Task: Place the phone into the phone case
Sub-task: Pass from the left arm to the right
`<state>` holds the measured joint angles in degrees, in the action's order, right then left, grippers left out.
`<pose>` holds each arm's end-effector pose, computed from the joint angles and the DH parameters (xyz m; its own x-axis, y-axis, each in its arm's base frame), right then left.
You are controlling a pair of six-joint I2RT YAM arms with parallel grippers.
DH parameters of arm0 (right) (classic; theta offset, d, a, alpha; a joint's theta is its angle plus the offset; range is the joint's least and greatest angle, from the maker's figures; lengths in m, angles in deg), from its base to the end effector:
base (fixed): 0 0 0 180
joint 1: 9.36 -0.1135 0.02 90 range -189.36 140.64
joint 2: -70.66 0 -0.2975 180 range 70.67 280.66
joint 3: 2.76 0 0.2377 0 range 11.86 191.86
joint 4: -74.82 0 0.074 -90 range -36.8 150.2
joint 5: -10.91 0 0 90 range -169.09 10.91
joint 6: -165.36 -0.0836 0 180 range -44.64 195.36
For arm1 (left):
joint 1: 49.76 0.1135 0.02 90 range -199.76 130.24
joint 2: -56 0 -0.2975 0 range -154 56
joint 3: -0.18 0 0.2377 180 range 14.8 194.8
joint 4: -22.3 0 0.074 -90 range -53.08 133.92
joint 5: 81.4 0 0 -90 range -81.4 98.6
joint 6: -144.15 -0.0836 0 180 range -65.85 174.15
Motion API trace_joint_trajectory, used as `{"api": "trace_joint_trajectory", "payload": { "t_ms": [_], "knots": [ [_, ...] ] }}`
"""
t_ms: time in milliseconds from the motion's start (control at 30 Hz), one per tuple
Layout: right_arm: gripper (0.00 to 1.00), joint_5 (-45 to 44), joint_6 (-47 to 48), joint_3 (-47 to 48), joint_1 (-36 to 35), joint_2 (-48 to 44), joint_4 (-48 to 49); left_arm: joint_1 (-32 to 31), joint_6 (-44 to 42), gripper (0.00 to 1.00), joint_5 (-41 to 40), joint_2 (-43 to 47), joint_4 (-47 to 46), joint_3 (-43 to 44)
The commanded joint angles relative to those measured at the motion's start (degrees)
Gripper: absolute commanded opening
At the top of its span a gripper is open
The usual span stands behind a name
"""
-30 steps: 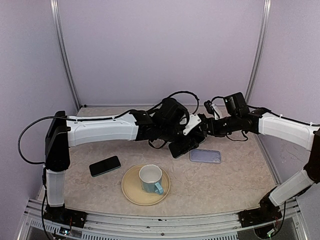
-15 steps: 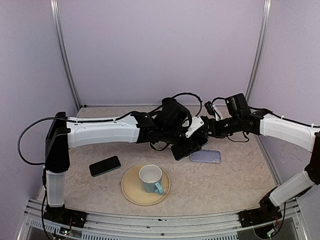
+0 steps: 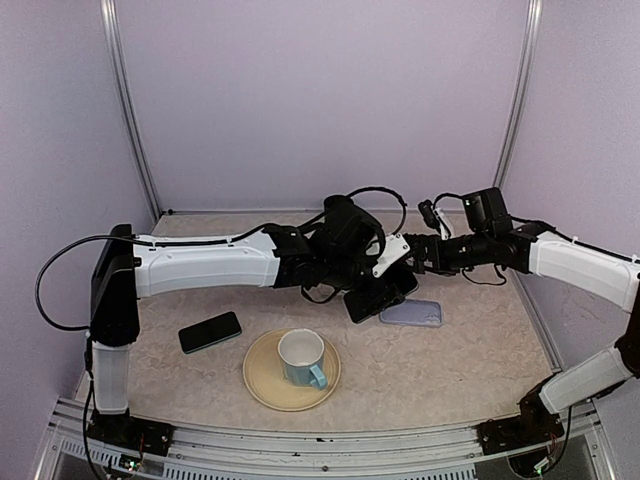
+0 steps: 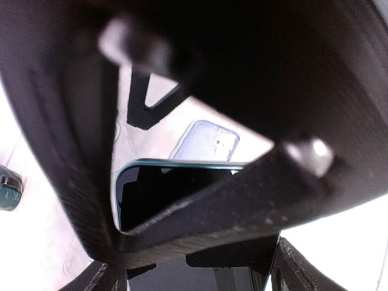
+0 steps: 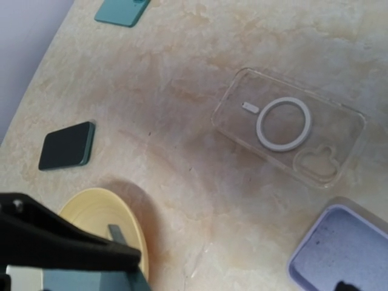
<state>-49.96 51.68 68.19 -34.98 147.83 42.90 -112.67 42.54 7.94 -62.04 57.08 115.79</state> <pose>0.2582 0.1690 0.2870 -0.8003 0.0053 -0.5995 -0.4384 0.6770 0.5912 0.2390 -0.4651 0.2707 -0.0914 0.6207 -0.7787 0.9233 0.3457 0.1671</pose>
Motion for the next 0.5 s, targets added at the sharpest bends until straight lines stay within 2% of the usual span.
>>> {"api": "trace_joint_trajectory", "payload": {
  "t_ms": [0, 467],
  "knots": [
    [1.0, 2.6, -0.6, -0.6, 0.6, -2.7, 1.7, -0.7, 0.6, 0.0, 0.4, 0.6, -2.1, 0.8],
    [1.0, 9.6, -4.1, -2.1, 0.9, -4.3, 5.3, -1.7, 0.3, 0.0, 0.4, 1.7, -4.6, -1.2]
  ]
}}
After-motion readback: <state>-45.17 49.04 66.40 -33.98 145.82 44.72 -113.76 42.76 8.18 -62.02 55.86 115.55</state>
